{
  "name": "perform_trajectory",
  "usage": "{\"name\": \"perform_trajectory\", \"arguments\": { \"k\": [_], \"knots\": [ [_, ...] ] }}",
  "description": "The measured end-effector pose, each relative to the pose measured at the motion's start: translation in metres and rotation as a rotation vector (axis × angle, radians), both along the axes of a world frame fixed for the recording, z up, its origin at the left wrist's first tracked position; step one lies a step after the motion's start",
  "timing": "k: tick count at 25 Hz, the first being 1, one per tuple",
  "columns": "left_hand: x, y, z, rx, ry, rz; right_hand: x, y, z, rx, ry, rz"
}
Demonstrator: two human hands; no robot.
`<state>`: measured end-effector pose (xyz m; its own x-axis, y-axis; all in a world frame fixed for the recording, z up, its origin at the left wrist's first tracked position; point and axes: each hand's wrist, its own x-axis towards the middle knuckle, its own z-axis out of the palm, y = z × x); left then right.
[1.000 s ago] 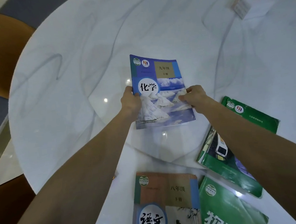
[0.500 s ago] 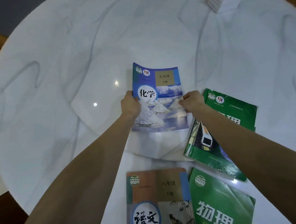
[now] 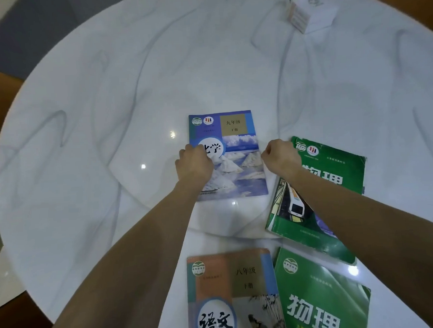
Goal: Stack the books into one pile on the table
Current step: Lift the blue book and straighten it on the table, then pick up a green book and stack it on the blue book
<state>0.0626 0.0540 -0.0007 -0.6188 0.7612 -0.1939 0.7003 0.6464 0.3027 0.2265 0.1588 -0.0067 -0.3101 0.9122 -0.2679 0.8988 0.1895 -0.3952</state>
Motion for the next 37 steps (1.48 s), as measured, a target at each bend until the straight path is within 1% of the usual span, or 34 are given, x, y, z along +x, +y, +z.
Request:
{"name": "perform_trajectory", "arguments": {
  "k": [3, 6, 10, 13, 18, 20, 23, 27, 29, 32, 35, 37],
  "knots": [
    [0.021, 0.011, 0.016, -0.014, 0.032, -0.108, 0.021, 0.001, 0.013, 0.083, -0.064, 0.083],
    [0.047, 0.02, 0.028, 0.027, 0.043, -0.189, 0.051, 0.003, 0.026, 0.157, -0.121, 0.109],
    [0.086, 0.028, 0.031, 0.041, -0.035, -0.241, 0.096, -0.002, 0.031, 0.218, -0.18, 0.109],
    [0.111, 0.033, 0.025, 0.024, -0.101, -0.286, 0.131, -0.012, 0.024, 0.226, -0.205, 0.043],
    [0.151, 0.038, 0.01, 0.001, -0.166, -0.296, 0.19, -0.029, 0.007, 0.164, -0.225, -0.15],
    [0.162, 0.037, 0.003, -0.01, -0.211, -0.276, 0.206, -0.038, -0.001, 0.103, -0.184, -0.212],
    [0.173, 0.036, -0.004, -0.019, -0.23, -0.254, 0.213, -0.048, -0.011, 0.001, -0.066, -0.303],
    [0.18, 0.041, -0.007, -0.002, -0.266, -0.203, 0.206, -0.056, -0.02, -0.139, 0.163, -0.437],
    [0.177, 0.043, -0.007, 0.032, -0.345, -0.11, 0.202, -0.06, -0.023, -0.196, 0.278, -0.528],
    [0.169, 0.045, -0.008, 0.104, -0.533, 0.078, 0.204, -0.061, -0.023, -0.189, 0.348, -0.587],
    [0.169, 0.042, -0.012, 0.085, -0.66, 0.109, 0.208, -0.056, -0.015, -0.148, 0.404, -0.608],
    [0.176, 0.038, -0.011, 0.086, -0.664, 0.104, 0.21, -0.054, -0.008, -0.121, 0.441, -0.602]
  ]
}}
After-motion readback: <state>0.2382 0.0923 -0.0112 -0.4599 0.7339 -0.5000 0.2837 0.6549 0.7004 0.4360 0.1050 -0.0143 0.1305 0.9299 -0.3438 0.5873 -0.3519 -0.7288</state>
